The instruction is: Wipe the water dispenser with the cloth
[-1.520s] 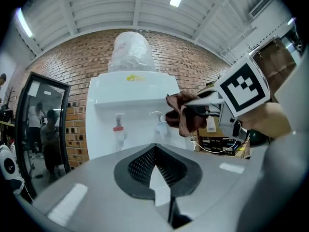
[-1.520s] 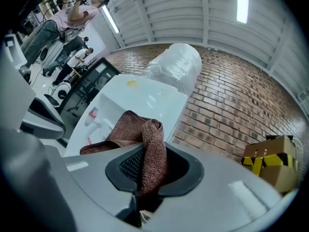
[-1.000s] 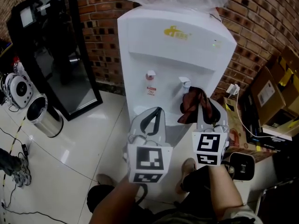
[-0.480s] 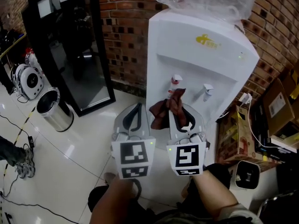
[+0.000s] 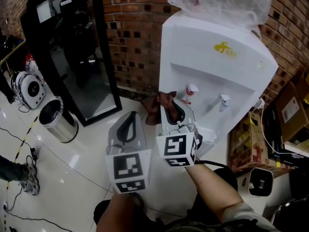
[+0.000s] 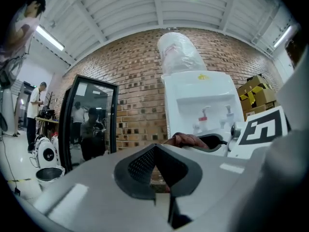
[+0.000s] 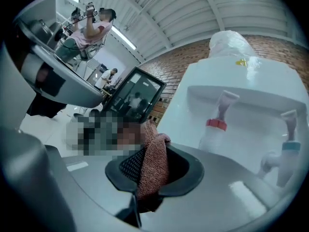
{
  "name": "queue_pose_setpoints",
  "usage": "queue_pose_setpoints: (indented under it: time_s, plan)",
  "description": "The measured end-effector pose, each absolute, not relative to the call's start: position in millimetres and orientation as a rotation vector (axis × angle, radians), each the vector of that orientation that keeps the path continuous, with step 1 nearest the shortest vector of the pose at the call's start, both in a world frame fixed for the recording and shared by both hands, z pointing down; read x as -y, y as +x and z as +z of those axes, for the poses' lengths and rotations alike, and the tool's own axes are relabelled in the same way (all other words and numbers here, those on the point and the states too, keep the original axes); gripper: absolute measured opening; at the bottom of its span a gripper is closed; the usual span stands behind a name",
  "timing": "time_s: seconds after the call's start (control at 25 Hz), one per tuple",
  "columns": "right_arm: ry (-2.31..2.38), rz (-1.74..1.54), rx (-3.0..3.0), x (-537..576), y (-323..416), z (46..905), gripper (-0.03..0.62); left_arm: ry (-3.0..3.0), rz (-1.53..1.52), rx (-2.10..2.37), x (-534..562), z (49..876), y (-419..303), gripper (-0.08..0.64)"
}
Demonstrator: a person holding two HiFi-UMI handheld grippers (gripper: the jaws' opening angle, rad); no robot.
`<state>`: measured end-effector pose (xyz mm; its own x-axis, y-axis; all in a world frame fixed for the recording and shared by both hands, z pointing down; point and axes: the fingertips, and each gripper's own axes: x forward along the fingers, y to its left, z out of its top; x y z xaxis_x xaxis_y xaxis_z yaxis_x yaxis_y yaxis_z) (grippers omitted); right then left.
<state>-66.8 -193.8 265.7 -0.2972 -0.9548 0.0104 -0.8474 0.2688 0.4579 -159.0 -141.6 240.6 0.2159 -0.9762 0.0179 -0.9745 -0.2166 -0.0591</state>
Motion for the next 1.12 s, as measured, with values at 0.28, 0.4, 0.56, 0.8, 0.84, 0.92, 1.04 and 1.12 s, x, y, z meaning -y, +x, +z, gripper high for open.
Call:
queue_pose_setpoints:
  time_s: [0.28, 0.4, 0.56, 0.8, 0.84, 0.92, 1.04, 1.12]
  plan:
    - [1.768, -0.435, 2.176, 202.3, -30.1, 280.3, 0.082, -2.509, -0.182, -1.862, 155.8, 261.4, -127.4, 0.0]
    - [1.844, -0.356, 2.166, 204.0, -8.5, 281.7, 0.083, -2.56, -0.221, -1.789, 153.1, 267.9, -105.3, 0.001]
    - [1.932, -0.287, 2.184, 198.4, 7.1, 277.8, 0.083, -2.581, -0.269, -1.699, 146.2, 273.4, -79.4, 0.0]
    - [2.083, -0.194, 2.193, 185.4, 43.4, 268.3, 0.083, -2.608, -0.322, -1.587, 134.9, 281.7, -50.0, 0.0]
    - [2.102, -0.187, 2.189, 183.5, 49.1, 267.0, 0.083, -2.613, -0.321, -1.571, 133.3, 281.7, -45.6, 0.0]
    - [2.135, -0.179, 2.174, 179.0, 60.3, 265.3, 0.083, -2.622, -0.313, -1.545, 130.3, 280.6, -38.3, 0.0]
    - [2.185, -0.178, 2.135, 170.4, 79.6, 264.8, 0.083, -2.628, -0.289, -1.521, 126.3, 276.5, -30.5, 0.0]
    - [2.216, -0.176, 2.105, 163.9, 93.1, 265.5, 0.083, -2.63, -0.273, -1.505, 123.7, 273.5, -26.3, 0.0]
